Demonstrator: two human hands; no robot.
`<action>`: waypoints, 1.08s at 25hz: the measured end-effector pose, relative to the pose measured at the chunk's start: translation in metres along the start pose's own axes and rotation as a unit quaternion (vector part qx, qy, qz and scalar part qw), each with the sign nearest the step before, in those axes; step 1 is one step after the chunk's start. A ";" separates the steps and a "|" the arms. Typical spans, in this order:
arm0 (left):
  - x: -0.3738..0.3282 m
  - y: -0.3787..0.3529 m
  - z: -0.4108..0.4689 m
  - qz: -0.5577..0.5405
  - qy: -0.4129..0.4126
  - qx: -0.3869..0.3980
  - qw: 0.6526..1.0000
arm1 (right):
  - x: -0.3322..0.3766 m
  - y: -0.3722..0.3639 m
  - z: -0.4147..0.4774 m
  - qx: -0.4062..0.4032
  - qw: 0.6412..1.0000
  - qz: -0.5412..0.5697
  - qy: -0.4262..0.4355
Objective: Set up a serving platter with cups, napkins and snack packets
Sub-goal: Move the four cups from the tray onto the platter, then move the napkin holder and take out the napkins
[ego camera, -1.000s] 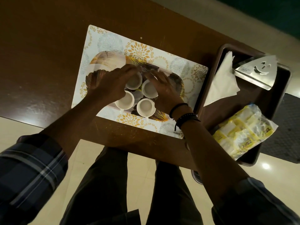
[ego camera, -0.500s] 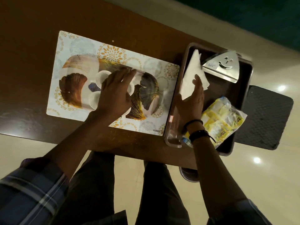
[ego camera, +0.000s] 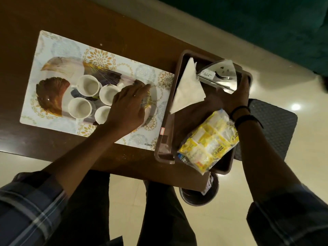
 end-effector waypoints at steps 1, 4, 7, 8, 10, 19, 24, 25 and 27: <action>0.000 -0.004 -0.002 0.000 0.008 0.000 1.000 | 0.000 0.002 0.008 0.014 1.000 0.006 0.006; -0.001 -0.015 -0.010 0.008 0.023 0.010 1.000 | -0.003 0.006 0.027 0.056 0.998 0.000 -0.006; -0.005 -0.025 -0.016 0.029 0.016 0.035 0.999 | -0.009 0.006 0.036 0.058 0.998 -0.028 -0.019; -0.007 -0.029 -0.017 0.027 0.014 0.044 0.999 | -0.011 0.007 0.034 0.057 0.998 -0.030 -0.027; -0.011 -0.032 -0.019 0.021 0.011 0.054 0.998 | -0.018 0.007 0.027 0.079 0.996 -0.029 -0.023; -0.006 -0.025 -0.014 0.002 -0.011 0.081 0.997 | -0.017 0.017 -0.034 0.043 0.980 0.182 -0.072; -0.002 -0.013 -0.013 -0.110 0.008 0.048 0.993 | 0.020 0.013 -0.086 0.077 0.932 0.348 -0.068; -0.002 -0.012 -0.013 -0.165 0.041 0.053 0.984 | 0.029 0.010 -0.096 0.098 0.926 0.360 -0.060; -0.003 -0.009 -0.011 -0.322 0.132 0.077 0.934 | 0.048 0.000 -0.115 0.171 0.907 0.384 -0.038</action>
Point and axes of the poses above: each hand's wrist, its own z-axis towards the middle knuckle, its own y-axis out of the back of the hand, x = y × z, the point moved 2 cm from there along z, towards the middle knuckle
